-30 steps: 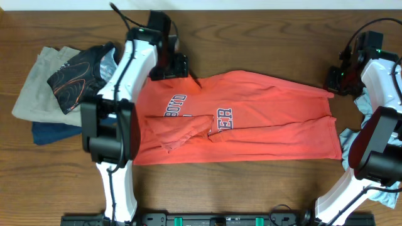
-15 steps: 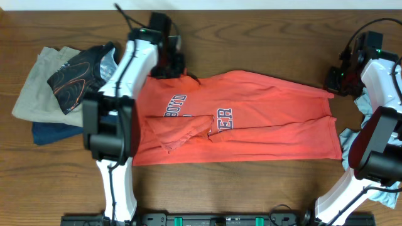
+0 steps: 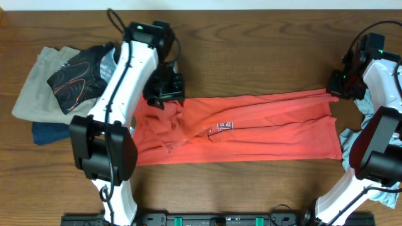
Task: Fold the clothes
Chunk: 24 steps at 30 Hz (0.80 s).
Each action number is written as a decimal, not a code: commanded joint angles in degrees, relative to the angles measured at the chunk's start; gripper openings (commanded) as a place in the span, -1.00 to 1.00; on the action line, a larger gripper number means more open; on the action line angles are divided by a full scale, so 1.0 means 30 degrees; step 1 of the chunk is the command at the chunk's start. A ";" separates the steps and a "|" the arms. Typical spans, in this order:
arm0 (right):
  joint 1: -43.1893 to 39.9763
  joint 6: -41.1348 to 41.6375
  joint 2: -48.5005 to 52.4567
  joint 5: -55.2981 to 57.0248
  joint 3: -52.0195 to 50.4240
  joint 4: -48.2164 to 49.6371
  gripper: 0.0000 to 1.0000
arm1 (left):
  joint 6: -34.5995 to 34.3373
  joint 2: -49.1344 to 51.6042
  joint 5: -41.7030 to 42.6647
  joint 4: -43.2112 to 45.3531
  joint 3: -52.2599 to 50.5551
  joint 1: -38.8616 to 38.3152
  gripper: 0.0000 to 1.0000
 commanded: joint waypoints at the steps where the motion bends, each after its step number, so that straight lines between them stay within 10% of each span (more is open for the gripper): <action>1: -0.0175 0.0051 0.0044 0.0335 0.0015 -0.0058 -0.98 | -0.0007 0.0175 -0.2543 0.0663 -0.0066 0.0255 0.25; 24: -0.0175 0.0051 0.0044 0.0335 0.0015 -0.0233 -0.98 | -0.0211 0.2856 -0.3257 0.4830 -0.2557 0.0962 0.25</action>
